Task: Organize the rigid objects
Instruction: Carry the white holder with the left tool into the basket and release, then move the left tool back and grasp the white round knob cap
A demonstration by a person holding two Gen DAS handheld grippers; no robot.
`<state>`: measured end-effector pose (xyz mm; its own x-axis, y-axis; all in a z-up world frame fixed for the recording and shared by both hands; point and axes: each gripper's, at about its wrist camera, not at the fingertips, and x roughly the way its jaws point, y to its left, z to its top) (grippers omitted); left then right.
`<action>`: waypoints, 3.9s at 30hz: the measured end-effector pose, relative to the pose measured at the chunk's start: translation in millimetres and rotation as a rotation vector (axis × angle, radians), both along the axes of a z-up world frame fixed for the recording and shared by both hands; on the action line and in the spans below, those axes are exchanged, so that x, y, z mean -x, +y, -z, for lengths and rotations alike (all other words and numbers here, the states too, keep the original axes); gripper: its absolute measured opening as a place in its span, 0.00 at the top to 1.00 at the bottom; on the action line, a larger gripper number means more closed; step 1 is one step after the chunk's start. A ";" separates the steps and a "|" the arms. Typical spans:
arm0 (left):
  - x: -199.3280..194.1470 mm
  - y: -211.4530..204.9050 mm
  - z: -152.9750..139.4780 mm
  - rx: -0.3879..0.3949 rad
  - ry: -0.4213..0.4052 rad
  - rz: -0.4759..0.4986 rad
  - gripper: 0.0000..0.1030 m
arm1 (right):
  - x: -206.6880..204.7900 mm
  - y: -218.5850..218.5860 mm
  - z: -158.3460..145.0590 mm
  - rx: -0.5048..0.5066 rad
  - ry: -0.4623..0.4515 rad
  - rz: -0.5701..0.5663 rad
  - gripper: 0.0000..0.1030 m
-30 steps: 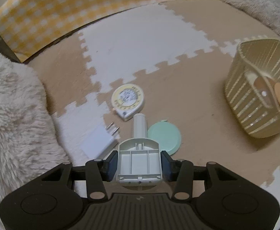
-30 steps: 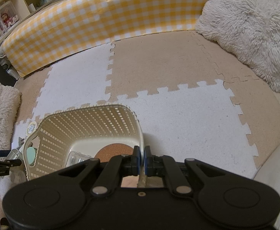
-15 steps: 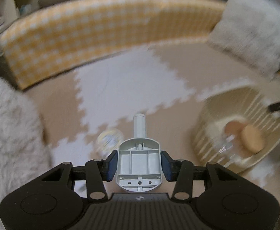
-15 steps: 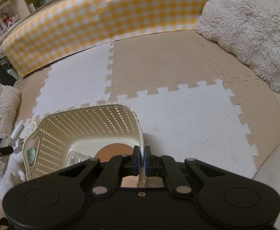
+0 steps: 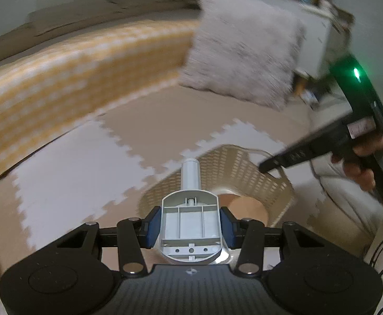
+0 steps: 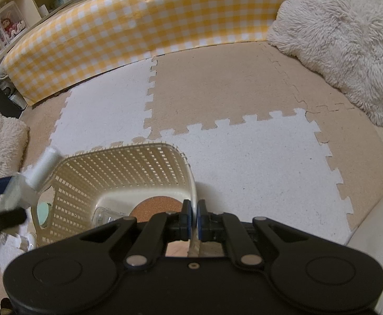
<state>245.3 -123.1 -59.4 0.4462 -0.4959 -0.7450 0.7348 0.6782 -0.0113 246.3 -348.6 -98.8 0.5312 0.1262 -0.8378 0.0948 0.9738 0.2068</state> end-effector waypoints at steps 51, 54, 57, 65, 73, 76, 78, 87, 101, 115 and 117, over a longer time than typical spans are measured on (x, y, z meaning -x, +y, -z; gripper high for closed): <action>-34.5 -61.9 48.4 -0.342 0.010 0.159 0.35 | -1.4 -4.0 2.9 -0.029 0.016 -0.001 0.95; -29.6 -54.6 34.5 -0.274 0.040 0.137 0.34 | -1.3 -4.3 2.8 -0.029 0.016 -0.002 0.95; -22.5 -49.9 24.5 -0.237 0.053 0.119 0.27 | -1.5 -4.3 2.8 -0.029 0.016 -0.002 0.95; 5.1 -38.6 3.7 -0.187 0.052 0.079 0.14 | -1.5 -4.1 2.6 -0.029 0.017 -0.001 0.95; 25.5 -19.4 -8.6 -0.120 0.060 -0.027 0.03 | -2.2 -4.8 2.5 -0.025 0.017 -0.004 0.95; 30.7 -9.5 -10.3 -0.098 0.055 -0.090 0.00 | -2.4 -4.8 2.4 -0.025 0.017 -0.003 0.95; 31.7 -3.1 -10.9 -0.087 0.056 -0.130 0.00 | -2.4 -4.6 2.3 -0.023 0.016 -0.004 0.95; 26.3 42.9 -6.3 -0.061 0.073 -0.323 0.00 | -2.5 -4.3 2.4 -0.022 0.016 -0.005 0.95; -0.8 133.1 33.5 -0.094 0.221 -0.598 0.00 | -2.5 -4.0 2.3 -0.022 0.016 -0.005 0.95; -10.0 152.2 64.3 -0.129 0.374 -0.650 0.39 | -2.2 -3.2 1.9 -0.020 0.017 -0.005 0.95; -10.0 151.7 69.5 -0.150 0.392 -0.650 0.46 | -2.2 -3.1 1.9 -0.021 0.017 -0.005 0.95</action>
<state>255.2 28.5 -128.9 0.3032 -0.1060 -0.9470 0.1496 0.9868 -0.0625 248.5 -351.7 -100.7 0.5166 0.1459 -0.8437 0.0939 0.9698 0.2252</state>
